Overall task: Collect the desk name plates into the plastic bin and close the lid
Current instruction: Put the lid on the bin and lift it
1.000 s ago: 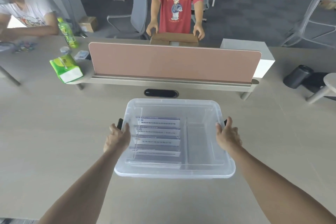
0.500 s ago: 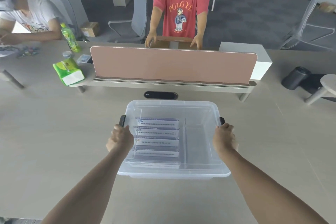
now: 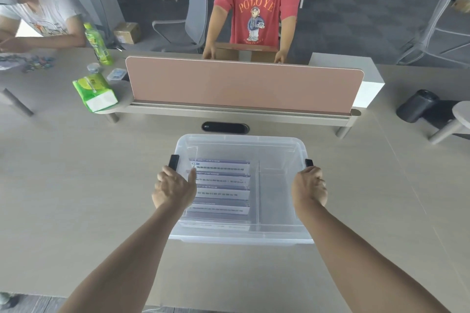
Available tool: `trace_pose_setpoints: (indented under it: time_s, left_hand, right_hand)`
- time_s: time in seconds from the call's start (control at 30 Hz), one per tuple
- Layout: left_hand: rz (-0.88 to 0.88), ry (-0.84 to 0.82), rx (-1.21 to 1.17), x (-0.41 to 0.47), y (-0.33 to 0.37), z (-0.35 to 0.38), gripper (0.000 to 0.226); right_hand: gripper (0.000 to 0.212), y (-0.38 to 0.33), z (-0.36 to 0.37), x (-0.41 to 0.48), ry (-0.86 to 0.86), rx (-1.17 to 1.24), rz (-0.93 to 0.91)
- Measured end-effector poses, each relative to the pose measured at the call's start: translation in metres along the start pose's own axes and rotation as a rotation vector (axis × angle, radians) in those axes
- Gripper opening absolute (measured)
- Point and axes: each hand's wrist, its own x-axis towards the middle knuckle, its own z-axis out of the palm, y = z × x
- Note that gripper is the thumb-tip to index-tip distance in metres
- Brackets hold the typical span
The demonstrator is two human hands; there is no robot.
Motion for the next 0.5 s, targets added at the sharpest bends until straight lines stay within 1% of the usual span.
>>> trace_pose_setpoints:
  time_s: [0.1, 0.17, 0.23, 0.27, 0.3, 0.37, 0.43, 0.5]
  left_hand:
    - [-0.023, -0.016, 0.051, -0.002, 0.004, -0.001, 0.094]
    - [0.020, 0.005, 0.100, -0.004, 0.007, -0.001, 0.088]
    - [0.182, 0.064, 0.191, -0.004, 0.010, -0.002, 0.078]
    - [0.280, 0.058, 0.223, -0.004, 0.012, -0.002, 0.076]
    - [0.371, 0.030, 0.234, -0.003, 0.015, -0.002, 0.076]
    - [0.516, -0.028, 0.245, 0.000, 0.021, 0.002, 0.076]
    - [0.593, -0.056, 0.263, 0.004, 0.025, 0.008, 0.075]
    - [0.613, -0.068, 0.261, 0.008, 0.028, 0.014, 0.080]
  right_hand:
    - [0.041, -0.004, -0.004, 0.000, -0.035, -0.062, -0.015]
    - [0.042, -0.003, -0.011, 0.000, -0.023, -0.070, -0.037]
    - [0.053, 0.000, -0.015, 0.003, 0.058, -0.128, -0.134]
    - [0.060, 0.002, -0.017, 0.005, 0.081, -0.137, -0.212]
    - [0.061, 0.004, -0.018, 0.007, 0.076, -0.107, -0.305]
    - [0.057, 0.002, -0.020, 0.012, 0.036, 0.054, -0.454]
    - [0.064, -0.005, -0.022, 0.011, -0.034, 0.133, -0.542]
    - [0.072, -0.017, -0.019, 0.005, -0.065, 0.127, -0.582]
